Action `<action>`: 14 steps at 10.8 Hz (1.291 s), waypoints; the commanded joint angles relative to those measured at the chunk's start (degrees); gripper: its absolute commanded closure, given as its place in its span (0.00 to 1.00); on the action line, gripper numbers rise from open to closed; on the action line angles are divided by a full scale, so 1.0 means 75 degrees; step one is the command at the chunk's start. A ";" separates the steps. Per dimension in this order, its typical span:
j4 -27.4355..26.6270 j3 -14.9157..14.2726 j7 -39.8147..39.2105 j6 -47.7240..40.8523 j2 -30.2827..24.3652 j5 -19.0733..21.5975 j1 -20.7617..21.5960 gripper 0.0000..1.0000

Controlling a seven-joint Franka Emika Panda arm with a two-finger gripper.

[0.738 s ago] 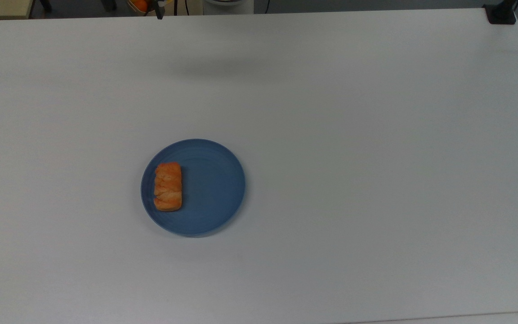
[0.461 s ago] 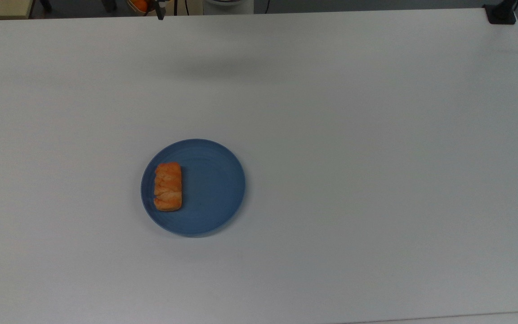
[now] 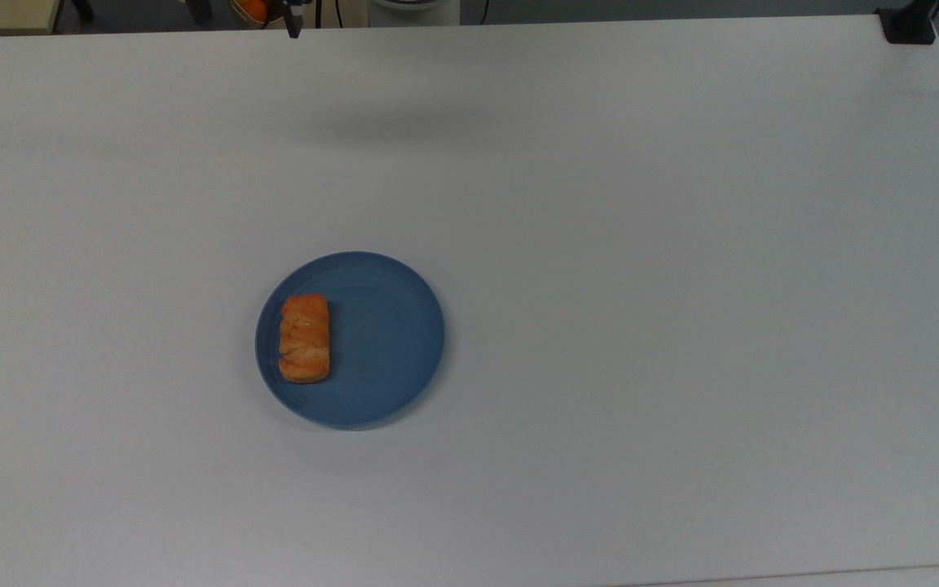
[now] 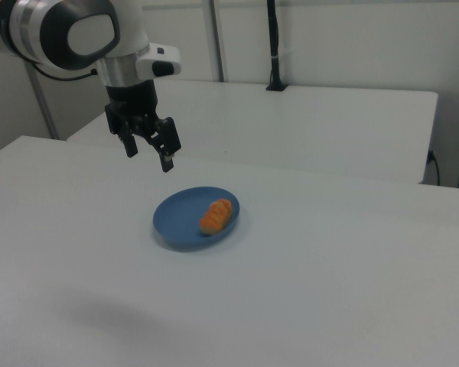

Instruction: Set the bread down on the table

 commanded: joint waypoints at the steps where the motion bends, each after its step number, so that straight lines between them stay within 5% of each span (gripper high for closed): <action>1: 0.0016 -0.0034 -0.0011 -0.0194 -0.0051 0.0062 0.0017 0.00; 14: 0.0016 0.0048 0.0047 0.0004 0.0357 0.0004 0.0063 0.00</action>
